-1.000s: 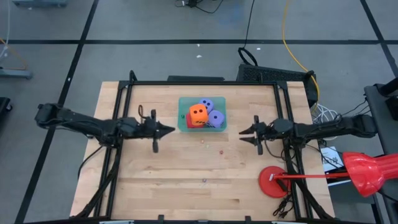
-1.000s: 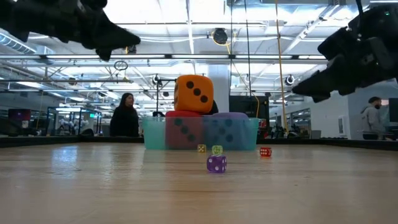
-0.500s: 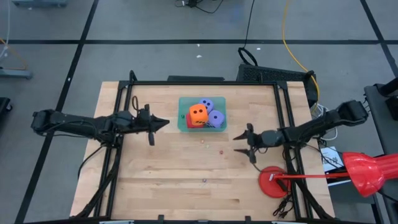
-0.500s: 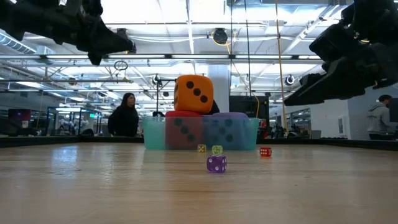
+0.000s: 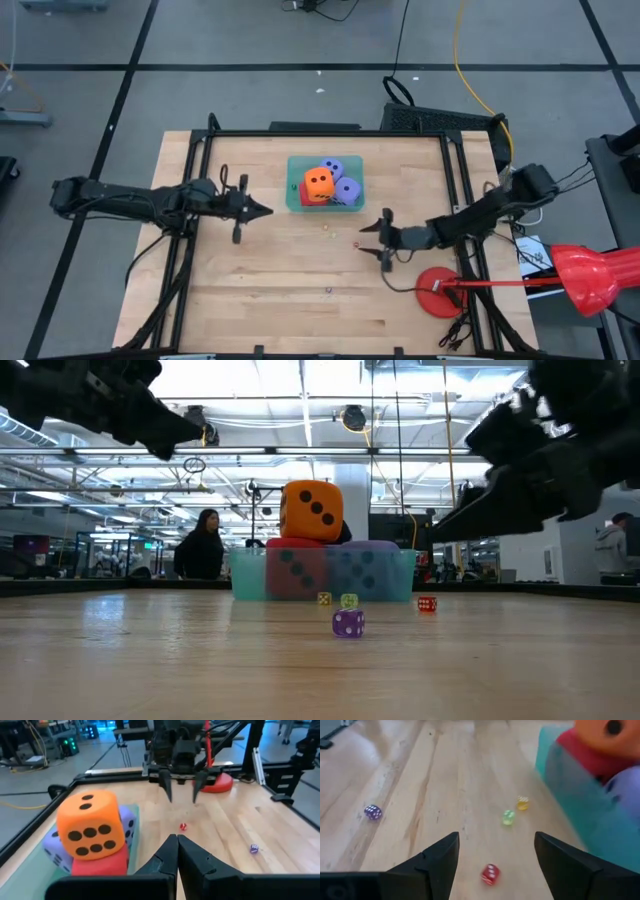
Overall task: Pick & Place Dice
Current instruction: Put the small red dice into the blue bin
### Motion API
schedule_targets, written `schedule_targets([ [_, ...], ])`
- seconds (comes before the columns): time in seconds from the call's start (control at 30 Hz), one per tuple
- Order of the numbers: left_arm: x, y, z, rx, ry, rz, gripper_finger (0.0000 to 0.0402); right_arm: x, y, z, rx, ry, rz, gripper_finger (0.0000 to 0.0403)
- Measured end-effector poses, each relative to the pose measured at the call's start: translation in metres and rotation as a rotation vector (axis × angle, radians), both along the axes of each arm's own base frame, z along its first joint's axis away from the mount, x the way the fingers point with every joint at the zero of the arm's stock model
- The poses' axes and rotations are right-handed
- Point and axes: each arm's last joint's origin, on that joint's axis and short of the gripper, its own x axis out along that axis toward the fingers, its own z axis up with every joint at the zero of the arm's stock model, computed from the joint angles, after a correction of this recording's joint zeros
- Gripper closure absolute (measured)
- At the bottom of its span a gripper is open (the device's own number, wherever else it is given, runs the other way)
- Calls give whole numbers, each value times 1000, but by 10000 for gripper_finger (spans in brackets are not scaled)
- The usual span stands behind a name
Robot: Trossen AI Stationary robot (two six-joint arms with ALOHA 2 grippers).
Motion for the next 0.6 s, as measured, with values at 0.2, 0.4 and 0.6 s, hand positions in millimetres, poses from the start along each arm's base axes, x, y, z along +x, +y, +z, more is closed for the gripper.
schedule_targets([
  [0.2, -1, 4, -3, -5, 35, 26, 397, 32, 11, -17, 102, 73, -60, 151],
  [0.4, -1, 5, -3, 0, 35, 27, 381, 40, 13, -26, 168, 138, -142, 151],
  [0.6, -1, 5, -4, 24, 39, 21, 394, 32, 17, -30, 164, 205, -193, 151],
])
